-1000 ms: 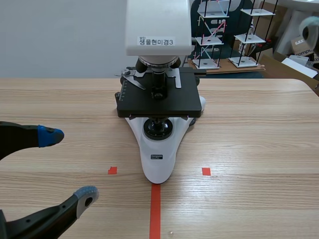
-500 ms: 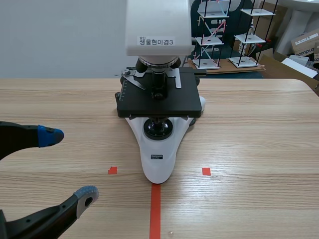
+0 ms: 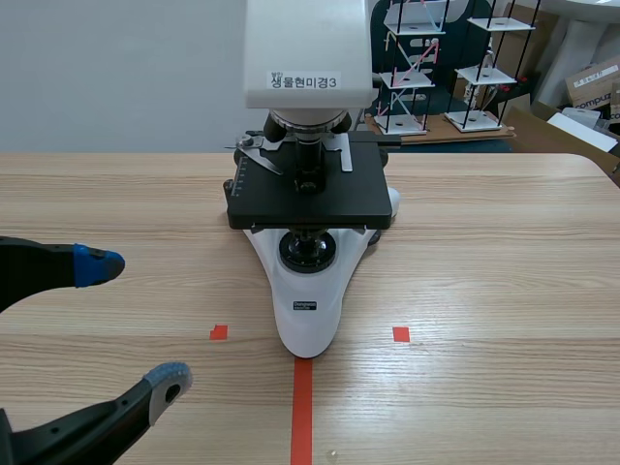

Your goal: Point at the eyepiece

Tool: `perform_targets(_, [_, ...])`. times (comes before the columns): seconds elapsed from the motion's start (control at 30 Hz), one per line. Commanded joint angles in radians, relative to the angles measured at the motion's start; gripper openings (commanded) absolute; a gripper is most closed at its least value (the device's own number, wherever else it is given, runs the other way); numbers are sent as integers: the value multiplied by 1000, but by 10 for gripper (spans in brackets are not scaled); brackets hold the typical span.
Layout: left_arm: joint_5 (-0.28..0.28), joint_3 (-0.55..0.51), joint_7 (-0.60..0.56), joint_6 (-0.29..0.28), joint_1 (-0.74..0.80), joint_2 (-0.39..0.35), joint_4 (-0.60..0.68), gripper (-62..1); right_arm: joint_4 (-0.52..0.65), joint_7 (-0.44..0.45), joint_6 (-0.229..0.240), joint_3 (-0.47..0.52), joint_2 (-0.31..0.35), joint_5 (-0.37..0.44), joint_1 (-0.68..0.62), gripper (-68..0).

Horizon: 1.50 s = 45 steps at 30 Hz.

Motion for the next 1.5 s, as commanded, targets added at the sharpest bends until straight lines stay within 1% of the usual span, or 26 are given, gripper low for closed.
perform_targets(0.0, [-10, -3, -14, -2, 2, -3, 8, 14, -28, -17, -7, -32, -28, 7, 76, -656])
perform_targets(0.17, [-10, -3, -14, -2, 2, -3, 8, 14, -171, -131, 5, -224, -150, 6, 298, -656])
perform_targets(0.3, [-10, -3, -14, -2, 2, -3, 8, 14, -276, -181, 5, -335, -249, 6, 430, -656])
perform_targets(0.43, [-10, -3, -14, -2, 2, -3, 8, 14, -367, -211, 6, -382, -334, 6, 521, -656])
perform_targets(0.47, [-10, -3, -14, -2, 2, -3, 8, 14, -383, -222, 19, -390, -353, 6, 537, -656])
perform_targets(0.5, [-10, -3, -14, -2, 2, -3, 8, 14, -399, -235, 31, -399, -372, 6, 551, -656])
perform_targets(0.67, [-10, -3, -14, -2, 2, -3, 8, 14, -449, -325, 31, -432, -446, 26, 587, -656])
perform_targets(0.8, [-10, -3, -14, -2, 2, -3, 8, 14, -469, -364, 31, -432, -483, 45, 592, -656])
perform_targets(1.1, [-10, -3, -14, -2, 2, -3, 8, 14, -474, -457, 31, -443, -555, 92, 595, -656])
perform_targets(1.47, [-10, -3, -14, -2, 2, -3, 8, 14, -474, -488, 30, -443, -562, 105, 595, -656])
